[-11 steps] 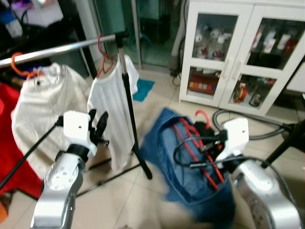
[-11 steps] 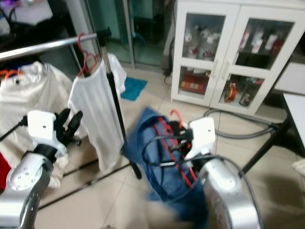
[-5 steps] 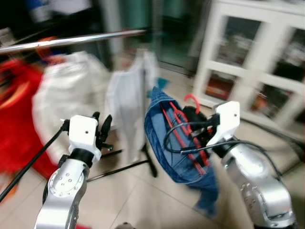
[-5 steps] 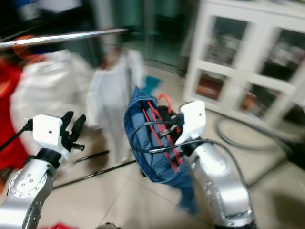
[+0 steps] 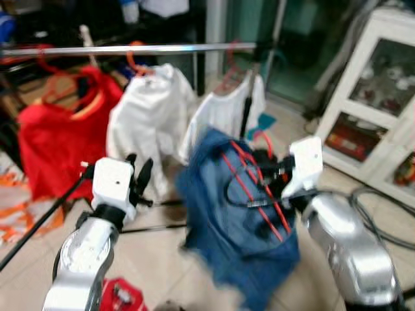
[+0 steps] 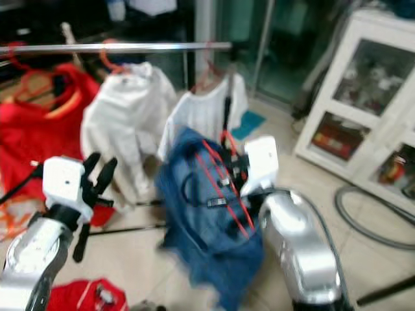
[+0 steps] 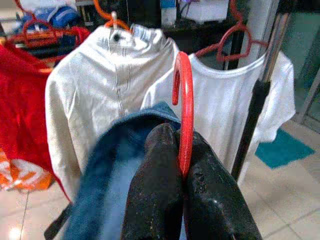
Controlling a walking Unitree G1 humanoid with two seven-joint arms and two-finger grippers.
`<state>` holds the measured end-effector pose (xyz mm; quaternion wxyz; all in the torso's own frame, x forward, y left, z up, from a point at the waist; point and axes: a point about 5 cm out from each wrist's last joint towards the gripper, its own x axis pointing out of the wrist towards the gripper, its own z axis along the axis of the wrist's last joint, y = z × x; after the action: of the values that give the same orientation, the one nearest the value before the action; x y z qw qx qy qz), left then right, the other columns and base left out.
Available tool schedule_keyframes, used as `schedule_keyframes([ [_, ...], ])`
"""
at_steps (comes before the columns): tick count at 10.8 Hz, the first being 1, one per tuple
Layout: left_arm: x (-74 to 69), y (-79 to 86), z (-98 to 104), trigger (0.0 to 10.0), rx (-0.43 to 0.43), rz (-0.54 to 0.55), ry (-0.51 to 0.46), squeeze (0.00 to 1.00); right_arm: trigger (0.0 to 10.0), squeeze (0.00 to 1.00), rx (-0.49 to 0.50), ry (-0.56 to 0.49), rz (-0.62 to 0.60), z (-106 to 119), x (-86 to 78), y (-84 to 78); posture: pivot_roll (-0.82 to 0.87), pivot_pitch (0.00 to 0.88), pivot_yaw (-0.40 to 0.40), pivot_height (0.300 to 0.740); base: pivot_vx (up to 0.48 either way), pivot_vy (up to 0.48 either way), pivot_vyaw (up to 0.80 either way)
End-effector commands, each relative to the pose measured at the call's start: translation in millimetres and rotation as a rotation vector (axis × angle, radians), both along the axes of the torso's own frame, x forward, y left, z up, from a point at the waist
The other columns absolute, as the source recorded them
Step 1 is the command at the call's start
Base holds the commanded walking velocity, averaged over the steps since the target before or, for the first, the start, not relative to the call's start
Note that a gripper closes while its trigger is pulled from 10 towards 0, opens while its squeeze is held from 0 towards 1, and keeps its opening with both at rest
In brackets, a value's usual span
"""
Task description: Hang hanger
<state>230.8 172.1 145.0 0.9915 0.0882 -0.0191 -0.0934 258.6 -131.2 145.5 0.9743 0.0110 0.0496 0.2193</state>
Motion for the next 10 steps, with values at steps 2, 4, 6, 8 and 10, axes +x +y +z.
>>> schedule_keyframes([
  [2,-1.1,7.7,0.8,10.0,-0.016,-0.007,-0.004,0.00,10.0,0.00,-0.016,-0.049,-0.001,11.7,1.4,-1.3,-0.07,0.000,0.014,0.740,0.285,0.000,0.00],
  [4,-6.7,13.3,-1.7,10.0,-0.020,-0.007,0.008,0.00,10.0,0.00,-0.046,0.011,0.211,8.5,-13.9,8.5,-0.07,0.000,0.011,0.740,0.298,0.000,0.00],
  [6,-12.9,23.9,-4.9,10.0,0.006,0.015,0.027,0.00,10.0,0.00,-0.064,0.029,0.293,9.2,-21.6,4.4,-0.07,0.000,0.007,0.740,0.298,0.000,0.00],
  [8,-15.6,29.0,-1.9,10.0,0.011,0.017,0.023,0.00,10.0,0.00,0.003,0.020,0.293,17.3,-18.2,6.7,-0.05,0.000,0.001,0.740,0.321,0.000,0.00],
  [10,-16.9,25.8,0.5,10.0,0.004,0.000,0.016,0.00,10.0,0.00,0.080,0.039,0.325,17.5,-22.1,18.9,-0.05,0.000,0.001,0.740,0.345,0.000,0.00],
])
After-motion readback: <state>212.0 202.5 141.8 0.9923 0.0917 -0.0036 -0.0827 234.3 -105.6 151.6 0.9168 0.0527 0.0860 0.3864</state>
